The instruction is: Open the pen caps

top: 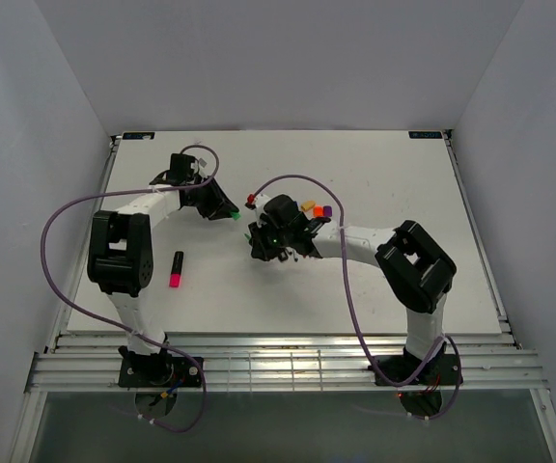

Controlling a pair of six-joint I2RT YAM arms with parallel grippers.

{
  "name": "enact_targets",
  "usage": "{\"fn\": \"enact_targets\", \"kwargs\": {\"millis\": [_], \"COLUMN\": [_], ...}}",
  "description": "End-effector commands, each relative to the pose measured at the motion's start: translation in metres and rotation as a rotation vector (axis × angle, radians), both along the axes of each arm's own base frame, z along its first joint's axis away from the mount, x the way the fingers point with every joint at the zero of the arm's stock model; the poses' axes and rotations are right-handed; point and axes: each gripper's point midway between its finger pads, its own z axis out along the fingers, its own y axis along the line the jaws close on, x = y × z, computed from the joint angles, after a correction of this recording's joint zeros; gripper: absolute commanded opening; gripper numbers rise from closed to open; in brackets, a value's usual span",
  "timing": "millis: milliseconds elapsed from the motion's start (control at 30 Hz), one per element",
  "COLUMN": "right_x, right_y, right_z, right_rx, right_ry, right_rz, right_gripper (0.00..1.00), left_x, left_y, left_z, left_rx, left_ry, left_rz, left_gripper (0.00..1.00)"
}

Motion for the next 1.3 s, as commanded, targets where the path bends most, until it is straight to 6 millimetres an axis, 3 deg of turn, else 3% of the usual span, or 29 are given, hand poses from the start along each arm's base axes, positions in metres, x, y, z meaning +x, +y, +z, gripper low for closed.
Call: {"fn": "enact_targets", "kwargs": {"millis": [0,333,733,1033,1267], "right_x": [0.024,0.044,0.049,0.045,0.045], "right_y": [-0.022,-0.041,-0.040,-0.040,-0.037], "right_z": [-0.022,-0.049,-0.053,-0.057,-0.051], "right_rx": [-0.151,-0.276,-0.291,-0.293,-0.276], "right_ry": [-0.058,-0.127,-0.137,-0.126,-0.131], "right_rz": [-0.117,-0.186,-0.186,-0.169,-0.153], "right_gripper": [0.09,0.10,0.22,0.35,0.41], "left_x": [0.011,0.023,0.023,0.028,0.032], "left_y": [-0.015,-0.038,-0.036,-0.033,-0.033], "left_z": [0.011,-0.019,-0.046,-0.041,-0.022], "left_rx": [0.005,0.022,0.064,0.085,0.093], "left_ry": [-0.036,0.027,0.083,0.064,0.026], "left_rz": [-0.032,-0.060,-0.059,-0.054,-0.057], "left_gripper": [0.01,0.09,0.36,0.52,0.55]}}
